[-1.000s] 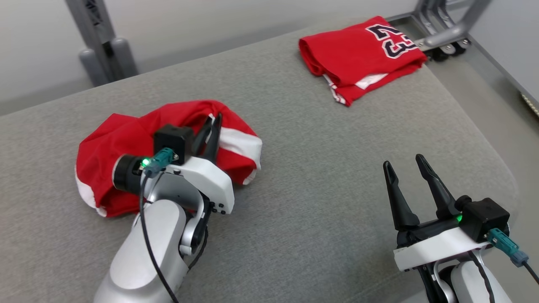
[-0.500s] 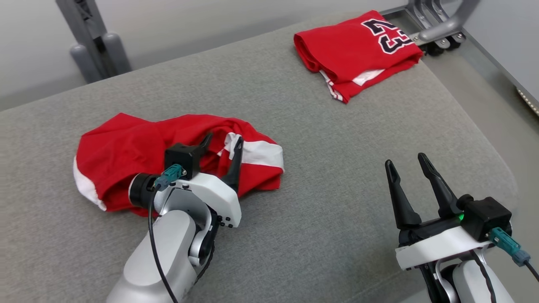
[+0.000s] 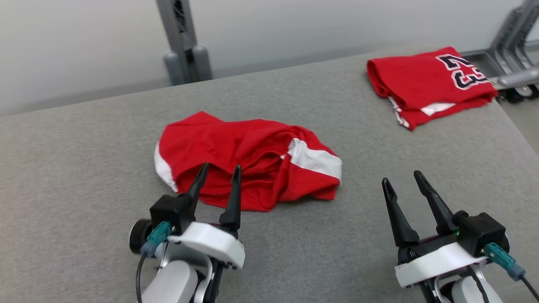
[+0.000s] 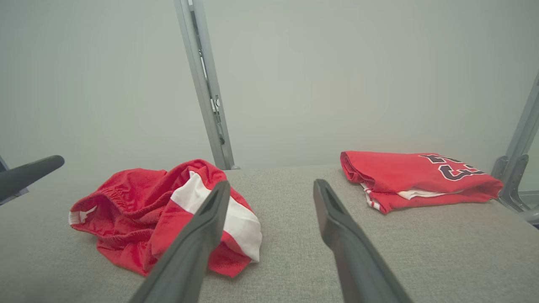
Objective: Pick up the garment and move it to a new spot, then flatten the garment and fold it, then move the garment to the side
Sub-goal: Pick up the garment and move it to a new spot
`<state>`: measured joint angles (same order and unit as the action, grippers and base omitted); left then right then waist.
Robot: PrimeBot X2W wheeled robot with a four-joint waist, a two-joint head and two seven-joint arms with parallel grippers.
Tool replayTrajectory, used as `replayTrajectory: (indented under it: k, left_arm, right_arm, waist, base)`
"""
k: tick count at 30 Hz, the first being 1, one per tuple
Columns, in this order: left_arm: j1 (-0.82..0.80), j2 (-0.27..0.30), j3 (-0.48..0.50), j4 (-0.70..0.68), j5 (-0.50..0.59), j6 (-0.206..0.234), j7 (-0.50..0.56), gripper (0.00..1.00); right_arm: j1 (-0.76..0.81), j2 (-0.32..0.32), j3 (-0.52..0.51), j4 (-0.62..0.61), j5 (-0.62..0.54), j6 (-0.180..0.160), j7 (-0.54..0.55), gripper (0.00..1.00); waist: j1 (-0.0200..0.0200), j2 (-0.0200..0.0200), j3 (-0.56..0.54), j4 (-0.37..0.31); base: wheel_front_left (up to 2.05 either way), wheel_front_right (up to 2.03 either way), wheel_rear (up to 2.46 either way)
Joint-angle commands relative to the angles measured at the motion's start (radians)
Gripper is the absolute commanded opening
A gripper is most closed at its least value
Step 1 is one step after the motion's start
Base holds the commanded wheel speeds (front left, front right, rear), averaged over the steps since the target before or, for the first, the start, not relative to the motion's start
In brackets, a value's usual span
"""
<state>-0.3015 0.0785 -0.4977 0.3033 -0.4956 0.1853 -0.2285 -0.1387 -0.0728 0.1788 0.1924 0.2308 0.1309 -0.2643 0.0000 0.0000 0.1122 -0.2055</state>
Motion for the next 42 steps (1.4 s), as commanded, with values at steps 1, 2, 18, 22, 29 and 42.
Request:
replayTrajectory:
  k: [1, 2, 18, 22, 29, 42]
  left_arm:
    - [0.026, 0.005, 0.007, -0.017, -0.010, 0.011, -0.007, 1.00]
    - [0.046, 0.012, 0.011, -0.033, -0.010, 0.013, -0.009, 1.00]
    - [0.329, 0.045, 0.107, -0.244, 0.113, 0.076, -0.037, 1.00]
    - [0.401, 0.029, 0.162, -0.316, 0.195, 0.075, -0.037, 1.00]
    - [0.491, 0.001, 0.237, -0.363, 0.292, 0.046, -0.037, 1.00]
    - [0.486, -0.023, 0.270, -0.330, 0.337, -0.009, -0.037, 1.00]
  right_arm:
    - [0.012, -0.008, -0.003, 0.000, 0.001, 0.000, 0.000, 1.00]
    - [0.017, -0.008, -0.004, 0.000, 0.000, 0.000, 0.000, 1.00]
    - [0.162, -0.005, -0.044, -0.038, -0.023, 0.000, 0.000, 1.00]
    - [0.208, -0.002, -0.041, -0.051, -0.018, 0.000, 0.000, 1.00]
    - [0.249, 0.001, -0.043, -0.071, -0.008, 0.000, 0.000, 1.00]
    - [0.241, -0.002, -0.026, -0.072, -0.003, 0.000, 0.000, 1.00]
  waist:
    - [0.0000, 0.0000, -0.031, 0.050]
    - [0.0000, 0.0000, -0.037, 0.062]
    - [0.0000, 0.0000, -0.140, 0.196]
    - [0.0000, 0.0000, -0.166, 0.201]
    - [0.0000, 0.0000, -0.187, 0.205]
    - [0.0000, 0.0000, -0.184, 0.210]
  base:
    - [0.00, 0.00, 0.00]
    - [0.00, 0.00, 0.00]
    - [0.00, 0.00, 0.00]
    - [0.00, 0.00, 0.00]
    - [0.00, 0.00, 0.00]
    - [0.00, 0.00, 0.00]
